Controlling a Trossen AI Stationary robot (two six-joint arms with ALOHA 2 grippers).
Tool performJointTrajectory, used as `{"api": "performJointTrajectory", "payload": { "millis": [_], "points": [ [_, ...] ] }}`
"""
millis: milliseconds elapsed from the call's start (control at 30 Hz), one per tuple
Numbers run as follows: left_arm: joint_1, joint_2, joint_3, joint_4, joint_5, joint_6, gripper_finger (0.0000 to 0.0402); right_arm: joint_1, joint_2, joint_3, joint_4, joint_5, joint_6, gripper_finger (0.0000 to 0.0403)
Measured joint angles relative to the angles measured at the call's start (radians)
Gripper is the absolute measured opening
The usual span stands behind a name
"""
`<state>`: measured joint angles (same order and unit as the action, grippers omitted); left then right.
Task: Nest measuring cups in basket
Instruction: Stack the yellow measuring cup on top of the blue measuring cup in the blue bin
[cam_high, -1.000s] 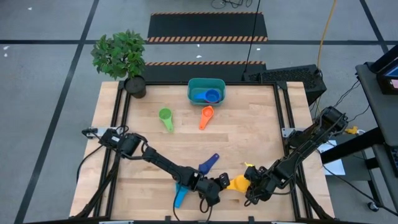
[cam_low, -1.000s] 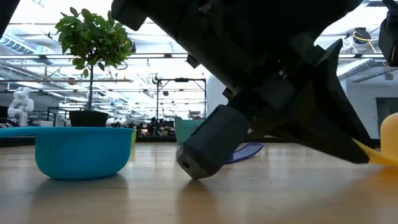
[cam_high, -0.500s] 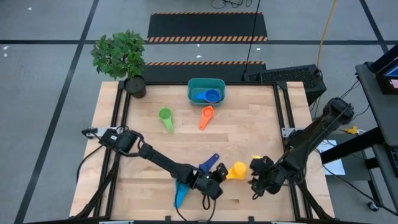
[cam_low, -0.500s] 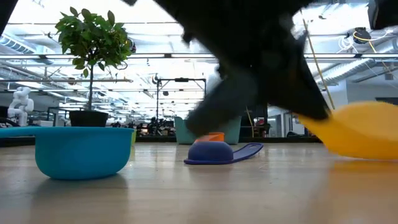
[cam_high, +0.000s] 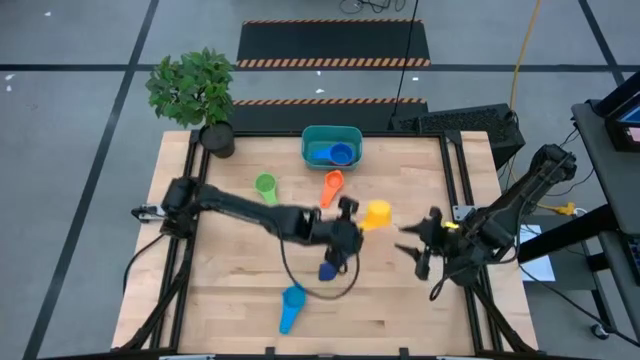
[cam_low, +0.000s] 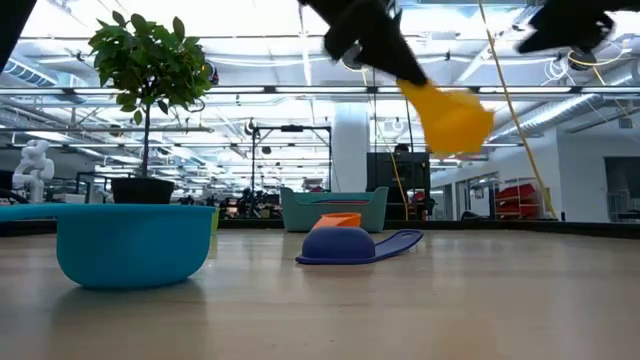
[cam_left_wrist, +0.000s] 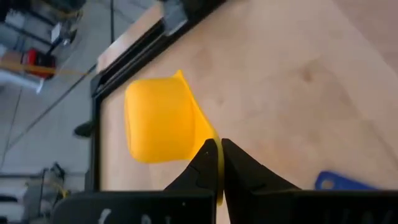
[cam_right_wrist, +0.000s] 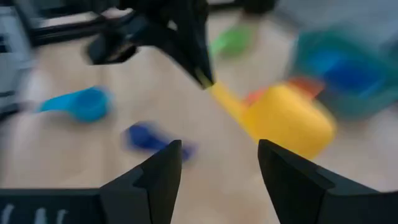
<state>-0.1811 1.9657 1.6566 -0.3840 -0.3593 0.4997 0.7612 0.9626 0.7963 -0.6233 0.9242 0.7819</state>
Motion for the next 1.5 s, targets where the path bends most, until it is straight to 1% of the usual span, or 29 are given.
{"api": "performJointTrajectory", "payload": {
  "millis": [33, 100, 200, 300, 367, 433, 533, 633, 700, 733, 833, 933, 1067, 1133, 1200, 1300, 1400, 1500],
  "points": [
    [0.016, -0.025, 0.0, -0.025, 0.001, -0.01, 0.0005, -0.008, -0.002, 0.0, 0.006, 0.052, -0.063, 0.0203],
    [0.052, -0.066, 0.001, -0.016, 0.007, -0.019, 0.0005, -0.028, -0.003, 0.0, 0.022, 0.151, -0.178, 0.0203],
    [0.111, -0.139, -0.012, -0.045, 0.018, -0.041, 0.0005, -0.063, 0.002, 0.0, 0.029, 0.256, -0.308, 0.0203],
    [0.169, -0.236, -0.078, -0.021, 0.018, -0.042, 0.0005, -0.099, 0.001, -0.016, 0.033, 0.273, -0.401, 0.0203],
    [0.207, -0.302, -0.143, 0.066, 0.035, -0.048, 0.0005, -0.123, -0.003, -0.035, 0.047, 0.281, -0.434, 0.0203],
    [0.247, -0.376, -0.235, 0.138, 0.099, -0.065, 0.0005, -0.153, -0.008, -0.056, 0.059, 0.282, -0.484, 0.0203],
    [0.315, -0.46, -0.377, 0.354, 0.23, -0.116, 0.0005, -0.212, -0.013, -0.085, 0.107, 0.283, -0.596, 0.0203],
    [0.383, -0.5, -0.48, 0.526, 0.352, -0.191, 0.0008, -0.283, -0.022, -0.114, 0.209, 0.281, -0.708, 0.0203],
    [0.443, -0.516, -0.53, 0.543, 0.47, -0.267, 0.0007, -0.33, -0.027, -0.145, 0.293, 0.263, -0.782, 0.0203],
    [0.476, -0.514, -0.54, 0.582, 0.528, -0.303, 0.0006, -0.354, -0.032, -0.161, 0.343, 0.241, -0.821, 0.0203],
    [0.573, -0.514, -0.592, 0.669, 0.701, -0.411, 0.0005, -0.413, -0.042, -0.231, 0.494, 0.143, -0.918, 0.0203],
    [0.644, -0.514, -0.659, 0.802, 0.796, -0.51, 0.0009, -0.463, -0.045, -0.322, 0.701, 0.036, -0.985, 0.0203],
    [0.706, -0.513, -0.765, 0.963, 0.827, -0.627, 0.0007, -0.515, -0.037, -0.449, 1.012, -0.105, -1.06, 0.0203],
    [0.721, -0.512, -0.805, 1.031, 0.827, -0.67, 0.0005, -0.533, -0.031, -0.509, 1.148, -0.148, -1.087, 0.0203],
    [0.721, -0.499, -0.828, 1.07, 0.826, -0.701, 0.0006, -0.55, -0.031, -0.557, 1.245, -0.169, -1.104, 0.0203],
    [0.715, -0.47, -0.856, 1.116, 0.825, -0.749, 0.001, -0.57, -0.031, -0.598, 1.319, -0.169, -1.109, 0.0203],
    [0.704, -0.415, -0.857, 1.199, 0.818, -0.796, 0.0005, -0.58, -0.031, -0.601, 1.324, -0.169, -1.108, 0.0203],
    [0.703, -0.335, -0.858, 1.284, 0.812, -0.869, 0.0007, -0.578, -0.031, -0.601, 1.323, -0.17, -1.109, 0.0203]
  ]
}}
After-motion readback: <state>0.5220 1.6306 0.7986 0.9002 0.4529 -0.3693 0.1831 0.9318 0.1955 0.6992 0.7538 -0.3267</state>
